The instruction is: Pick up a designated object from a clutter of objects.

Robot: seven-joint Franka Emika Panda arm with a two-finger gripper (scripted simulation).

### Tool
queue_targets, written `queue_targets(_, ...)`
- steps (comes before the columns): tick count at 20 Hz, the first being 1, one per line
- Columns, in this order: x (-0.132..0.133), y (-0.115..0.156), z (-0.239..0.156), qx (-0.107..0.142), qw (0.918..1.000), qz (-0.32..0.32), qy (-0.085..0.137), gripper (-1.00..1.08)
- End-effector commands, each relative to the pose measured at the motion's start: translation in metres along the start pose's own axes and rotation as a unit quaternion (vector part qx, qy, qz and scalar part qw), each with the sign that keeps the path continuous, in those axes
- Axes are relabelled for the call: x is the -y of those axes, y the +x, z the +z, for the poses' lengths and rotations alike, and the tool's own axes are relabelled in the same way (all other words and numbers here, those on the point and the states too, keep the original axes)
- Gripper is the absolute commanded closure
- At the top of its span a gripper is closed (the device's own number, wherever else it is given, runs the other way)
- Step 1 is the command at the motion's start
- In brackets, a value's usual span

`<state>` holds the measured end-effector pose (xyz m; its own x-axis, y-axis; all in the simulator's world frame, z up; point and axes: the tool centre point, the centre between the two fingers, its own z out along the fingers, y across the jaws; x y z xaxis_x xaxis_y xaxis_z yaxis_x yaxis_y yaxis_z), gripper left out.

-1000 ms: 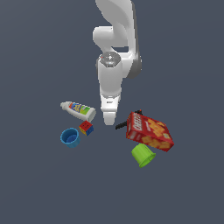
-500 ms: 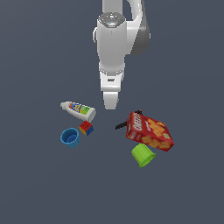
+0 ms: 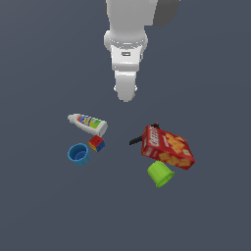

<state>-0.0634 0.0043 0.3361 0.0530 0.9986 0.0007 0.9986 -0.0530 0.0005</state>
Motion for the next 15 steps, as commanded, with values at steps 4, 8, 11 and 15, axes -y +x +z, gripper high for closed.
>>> queue_targets(4,0.000,0.002,-0.038,0.000,1.0000,0.000,0.000,1.08)
queue_targets(8,0.000,0.003,-0.055,0.000,1.0000,0.000,0.000,1.08)
queue_targets(11,-0.001,0.003,-0.063,0.000,1.0000,0.000,0.000,1.08)
queue_targets(15,-0.002,0.003,-0.066,0.000,1.0000,0.000,0.000,1.08)
